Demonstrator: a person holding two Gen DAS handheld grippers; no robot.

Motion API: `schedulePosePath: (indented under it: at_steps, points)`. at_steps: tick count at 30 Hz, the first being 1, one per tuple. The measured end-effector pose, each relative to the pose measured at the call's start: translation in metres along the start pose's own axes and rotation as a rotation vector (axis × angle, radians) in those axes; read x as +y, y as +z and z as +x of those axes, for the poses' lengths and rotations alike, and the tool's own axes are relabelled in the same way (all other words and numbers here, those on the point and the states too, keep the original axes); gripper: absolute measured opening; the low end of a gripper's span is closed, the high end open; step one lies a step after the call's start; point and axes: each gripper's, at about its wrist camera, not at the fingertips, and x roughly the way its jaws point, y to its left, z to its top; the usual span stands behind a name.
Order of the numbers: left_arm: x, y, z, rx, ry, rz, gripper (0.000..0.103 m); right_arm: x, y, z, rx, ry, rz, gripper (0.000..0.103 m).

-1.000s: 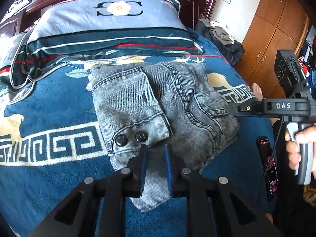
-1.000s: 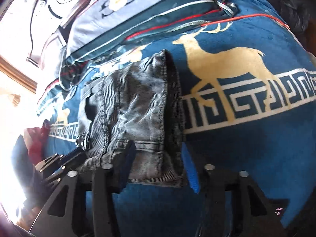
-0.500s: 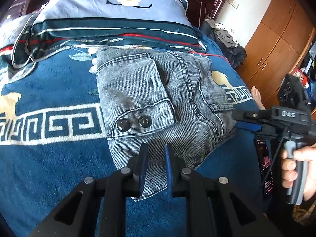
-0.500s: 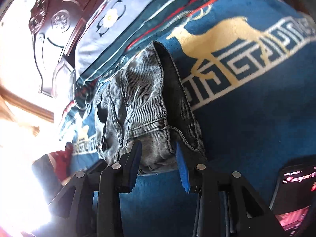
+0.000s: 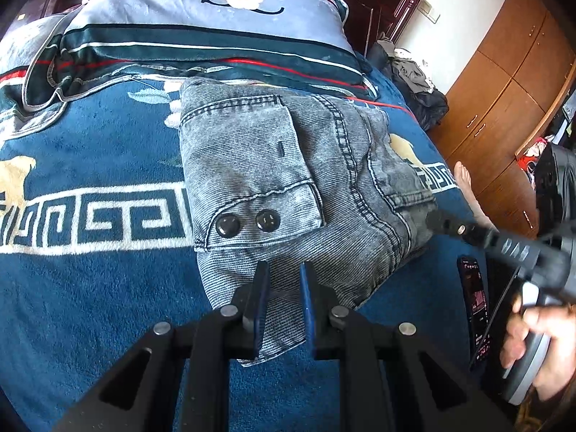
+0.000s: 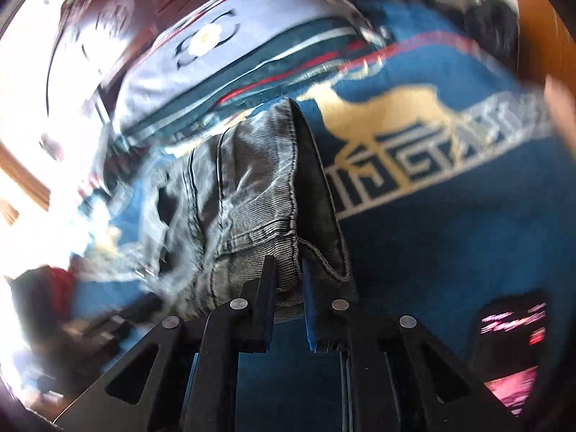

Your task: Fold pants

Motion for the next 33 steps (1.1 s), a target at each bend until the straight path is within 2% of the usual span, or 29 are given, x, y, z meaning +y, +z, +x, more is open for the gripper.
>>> schedulePosePath:
  at_steps: [2,4,7,10,16,19,23,25,27,29,30,33]
  points:
    - [-0.002,0.000,0.001,0.003,0.005,0.007,0.018,0.015,-0.007,0.008,0.016,-0.099,-0.106,0.012]
    - [-0.005,-0.001,0.002,0.010,0.009,0.019,0.018,0.018,-0.017,0.023,0.047,-0.157,-0.168,0.012]
    - [-0.011,-0.002,0.003,0.011,0.033,0.052,0.018,0.012,-0.025,0.031,0.065,-0.168,-0.175,0.012]
    - [-0.011,-0.001,0.002,0.016,0.039,0.042,0.018,0.013,-0.023,0.031,0.078,-0.172,-0.186,0.012]
    - [-0.017,-0.001,-0.005,0.005,0.082,0.058,0.018,-0.005,-0.010,0.019,0.117,-0.048,-0.072,0.016]
    - [-0.013,0.000,-0.006,0.002,0.064,0.036,0.018,-0.013,0.001,-0.003,0.072,-0.020,-0.031,0.030]
    - [-0.012,-0.001,-0.002,0.005,0.055,0.037,0.018,-0.023,0.027,-0.012,0.018,0.047,-0.003,0.030]
    - [-0.012,-0.001,-0.001,0.005,0.052,0.037,0.018,-0.025,0.044,-0.005,0.005,0.096,0.019,0.030]
    - [-0.011,-0.001,-0.001,0.004,0.047,0.033,0.018,-0.026,0.063,0.011,-0.008,0.123,0.024,0.034]
    - [-0.011,-0.002,-0.001,0.003,0.045,0.033,0.018,-0.023,0.078,0.026,-0.012,0.116,0.022,0.054]
    - [-0.011,-0.002,-0.001,0.002,0.046,0.035,0.018,-0.022,0.085,0.033,-0.016,0.122,0.026,0.058]
    - [-0.013,-0.002,0.000,0.001,0.048,0.041,0.018,-0.022,0.101,0.055,-0.011,0.160,0.059,0.059]
